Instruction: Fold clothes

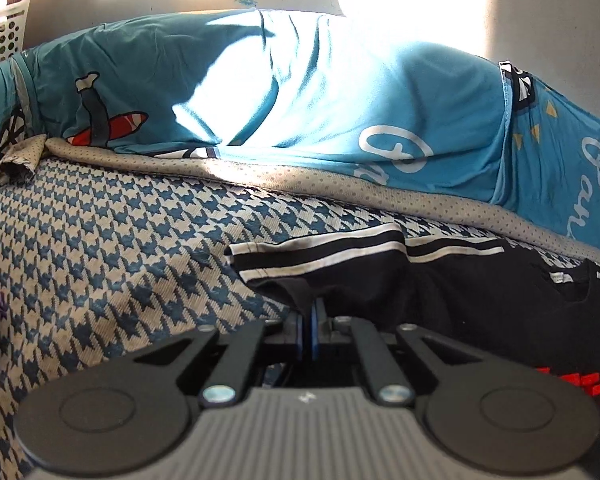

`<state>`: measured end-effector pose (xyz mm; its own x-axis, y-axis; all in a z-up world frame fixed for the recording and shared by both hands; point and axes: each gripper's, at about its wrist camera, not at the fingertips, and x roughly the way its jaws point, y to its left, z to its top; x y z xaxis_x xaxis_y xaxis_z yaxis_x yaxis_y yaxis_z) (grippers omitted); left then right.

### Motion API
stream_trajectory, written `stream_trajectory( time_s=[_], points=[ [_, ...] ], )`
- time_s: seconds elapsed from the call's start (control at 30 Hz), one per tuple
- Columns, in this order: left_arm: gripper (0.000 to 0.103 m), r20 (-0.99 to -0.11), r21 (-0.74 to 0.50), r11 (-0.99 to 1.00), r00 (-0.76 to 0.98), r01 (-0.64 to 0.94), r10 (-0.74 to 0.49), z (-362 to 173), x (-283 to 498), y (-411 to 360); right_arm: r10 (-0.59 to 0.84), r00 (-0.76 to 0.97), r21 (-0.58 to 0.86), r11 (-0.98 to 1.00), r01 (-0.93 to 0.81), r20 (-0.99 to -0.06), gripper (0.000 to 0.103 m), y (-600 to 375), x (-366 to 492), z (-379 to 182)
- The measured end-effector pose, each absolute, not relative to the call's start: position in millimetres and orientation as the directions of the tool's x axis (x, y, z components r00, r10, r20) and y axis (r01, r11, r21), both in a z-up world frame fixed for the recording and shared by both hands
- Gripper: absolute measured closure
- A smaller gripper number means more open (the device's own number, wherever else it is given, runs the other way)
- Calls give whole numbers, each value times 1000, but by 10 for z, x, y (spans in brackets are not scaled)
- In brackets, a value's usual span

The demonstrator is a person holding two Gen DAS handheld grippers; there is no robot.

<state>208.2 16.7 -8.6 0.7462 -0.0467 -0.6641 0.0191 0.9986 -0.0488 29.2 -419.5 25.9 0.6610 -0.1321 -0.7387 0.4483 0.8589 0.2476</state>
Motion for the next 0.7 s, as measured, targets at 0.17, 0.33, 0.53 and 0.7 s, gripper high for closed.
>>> stream_trajectory(
  time_s=[0.17, 0.33, 0.53, 0.7],
  points=[
    [101, -636, 80, 997, 769, -16, 64, -62, 2088, 150, -126, 665, 245, 866, 435, -736, 77, -4142, 329, 260],
    [101, -681, 117, 993, 726, -25, 98, -198, 2165, 187, -129, 667, 238, 871, 430, -734, 77, -4123, 355, 263],
    [81, -692, 197, 976, 691, -95, 207, -221, 2191, 236, -197, 681, 204, 863, 462, -705, 77, -4310, 301, 346],
    [49, -661, 238, 951, 684, -198, 308, -131, 2182, 344, -227, 671, 228, 824, 519, -705, 77, -4662, 253, 350]
  ],
)
